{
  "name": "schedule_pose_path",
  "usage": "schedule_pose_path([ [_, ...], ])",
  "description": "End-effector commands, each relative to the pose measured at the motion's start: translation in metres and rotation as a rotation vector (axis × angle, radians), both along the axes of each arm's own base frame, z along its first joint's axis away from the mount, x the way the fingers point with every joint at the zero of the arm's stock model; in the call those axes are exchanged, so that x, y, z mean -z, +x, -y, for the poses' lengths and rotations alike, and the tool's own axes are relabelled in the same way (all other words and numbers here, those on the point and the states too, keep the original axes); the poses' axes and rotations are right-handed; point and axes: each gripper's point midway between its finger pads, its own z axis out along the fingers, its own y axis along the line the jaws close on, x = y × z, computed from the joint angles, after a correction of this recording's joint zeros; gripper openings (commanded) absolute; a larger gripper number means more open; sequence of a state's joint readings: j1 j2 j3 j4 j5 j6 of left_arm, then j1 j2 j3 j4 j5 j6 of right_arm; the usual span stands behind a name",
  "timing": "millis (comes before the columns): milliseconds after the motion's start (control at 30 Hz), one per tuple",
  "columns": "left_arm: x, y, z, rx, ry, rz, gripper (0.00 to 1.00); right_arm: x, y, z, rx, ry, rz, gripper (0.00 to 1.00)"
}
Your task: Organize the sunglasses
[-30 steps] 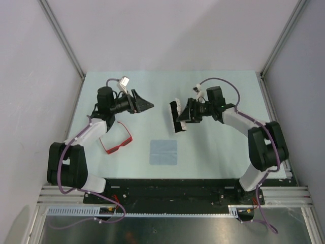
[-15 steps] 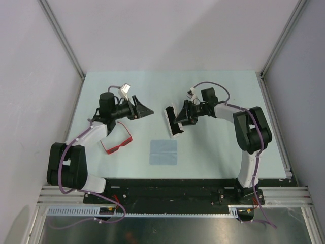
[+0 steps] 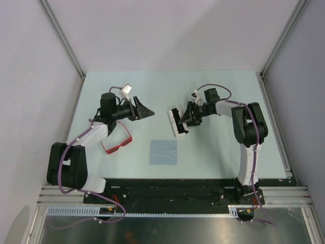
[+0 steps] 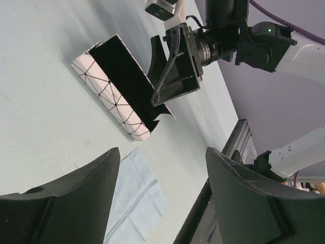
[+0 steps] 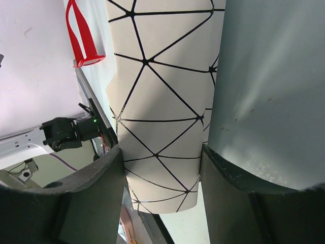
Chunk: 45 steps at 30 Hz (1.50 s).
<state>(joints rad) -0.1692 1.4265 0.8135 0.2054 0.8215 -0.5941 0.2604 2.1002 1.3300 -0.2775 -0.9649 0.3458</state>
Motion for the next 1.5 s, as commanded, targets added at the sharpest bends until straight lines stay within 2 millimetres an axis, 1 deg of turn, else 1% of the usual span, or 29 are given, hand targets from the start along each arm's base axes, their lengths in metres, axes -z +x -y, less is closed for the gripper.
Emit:
schedule_pose_path([
  [0, -0.001, -0.003, 0.005, 0.018, 0.004, 0.011, 0.74, -0.024, 0.013, -0.004, 0.0, 0.006, 0.077, 0.5],
  [67, 0.0, -0.003, 0.007, 0.02, 0.007, 0.011, 0.74, -0.028, 0.015, -0.001, 0.009, 0.013, 0.078, 0.52],
  [233, 0.004, 0.003, 0.011, -0.003, 0.035, 0.013, 0.75, -0.031, 0.015, 0.002, 0.003, 0.042, 0.063, 0.5],
  [300, 0.01, 0.005, 0.02, -0.01, 0.06, 0.011, 0.76, -0.032, 0.013, 0.001, -0.007, 0.053, 0.059, 0.5],
  [333, 0.02, 0.015, 0.022, -0.053, 0.089, -0.007, 0.75, -0.032, 0.013, 0.0, -0.004, 0.052, 0.057, 0.5],
  [367, 0.025, 0.013, 0.034, -0.045, 0.105, -0.013, 0.74, -0.033, 0.012, 0.0, -0.006, 0.054, 0.057, 0.51],
  [433, 0.029, 0.023, 0.047, -0.063, 0.127, -0.023, 0.7, -0.032, 0.014, 0.001, 0.005, 0.044, 0.055, 0.56],
  [467, 0.047, 0.026, 0.059, -0.066, 0.165, -0.052, 0.67, -0.031, 0.014, 0.001, 0.004, 0.043, 0.053, 0.56],
  [500, 0.054, 0.03, 0.066, -0.067, 0.181, -0.066, 0.66, -0.03, 0.015, 0.002, 0.011, 0.032, 0.057, 0.58],
  [533, 0.05, 0.039, 0.074, -0.07, 0.189, -0.057, 0.65, -0.03, 0.015, 0.002, 0.015, 0.024, 0.059, 0.59],
  [567, 0.07, 0.044, 0.081, -0.076, 0.227, -0.088, 0.64, -0.028, 0.016, 0.004, 0.021, 0.017, 0.056, 0.61],
  [600, 0.076, 0.048, 0.085, -0.082, 0.248, -0.093, 0.63, -0.028, 0.017, 0.004, 0.027, 0.008, 0.059, 0.63],
  [633, 0.072, 0.056, 0.09, -0.088, 0.266, -0.081, 0.63, -0.027, 0.017, 0.005, 0.03, 0.003, 0.059, 0.64],
  [667, 0.088, 0.056, 0.095, -0.083, 0.297, -0.105, 0.63, -0.027, 0.018, 0.006, 0.036, 0.0, 0.056, 0.64],
  [733, 0.091, 0.064, 0.096, -0.109, 0.311, -0.108, 0.63, -0.026, 0.021, 0.009, 0.048, -0.013, 0.062, 0.68],
  [867, 0.108, 0.062, 0.101, -0.117, 0.347, -0.137, 0.66, -0.026, 0.023, 0.014, 0.063, -0.022, 0.064, 0.69],
  [900, 0.116, 0.064, 0.1, -0.125, 0.369, -0.141, 0.66, -0.027, 0.024, 0.014, 0.064, -0.022, 0.068, 0.69],
  [1000, 0.124, 0.066, 0.105, -0.117, 0.424, -0.125, 0.64, -0.025, 0.027, 0.017, 0.081, -0.027, 0.06, 0.66],
  [1033, 0.132, 0.065, 0.106, -0.11, 0.454, -0.146, 0.63, -0.025, 0.028, 0.018, 0.083, -0.028, 0.063, 0.65],
  [1133, 0.136, 0.065, 0.109, -0.09, 0.473, -0.145, 0.65, -0.028, 0.028, 0.018, 0.082, -0.043, 0.087, 0.64],
  [1200, 0.135, 0.065, 0.108, -0.092, 0.482, -0.135, 0.66, -0.03, 0.028, 0.017, 0.074, -0.082, 0.138, 0.68],
  [1233, 0.13, 0.067, 0.107, -0.107, 0.486, -0.121, 0.66, -0.038, 0.027, 0.016, 0.076, -0.103, 0.166, 0.68],
  [1267, 0.128, 0.068, 0.104, -0.117, 0.494, -0.114, 0.67, -0.037, 0.031, 0.019, 0.086, -0.162, 0.216, 0.7],
  [1300, 0.124, 0.07, 0.101, -0.132, 0.502, -0.105, 0.67, -0.04, 0.028, 0.012, 0.071, -0.188, 0.25, 0.71],
  [1333, 0.124, 0.071, 0.096, -0.147, 0.511, -0.106, 0.69, -0.041, 0.028, 0.012, 0.077, -0.227, 0.274, 0.72],
  [1367, 0.115, 0.073, 0.093, -0.163, 0.505, -0.092, 0.69, -0.043, 0.033, 0.014, 0.101, -0.294, 0.326, 0.73],
  [1400, 0.114, 0.073, 0.089, -0.171, 0.5, -0.099, 0.7, -0.043, 0.029, 0.007, 0.094, -0.324, 0.346, 0.73],
  [1433, 0.111, 0.075, 0.084, -0.184, 0.495, -0.101, 0.71, -0.042, 0.029, 0.006, 0.103, -0.362, 0.358, 0.74],
  [1467, 0.105, 0.077, 0.081, -0.194, 0.485, -0.096, 0.72, -0.037, 0.034, 0.012, 0.138, -0.44, 0.383, 0.76],
])
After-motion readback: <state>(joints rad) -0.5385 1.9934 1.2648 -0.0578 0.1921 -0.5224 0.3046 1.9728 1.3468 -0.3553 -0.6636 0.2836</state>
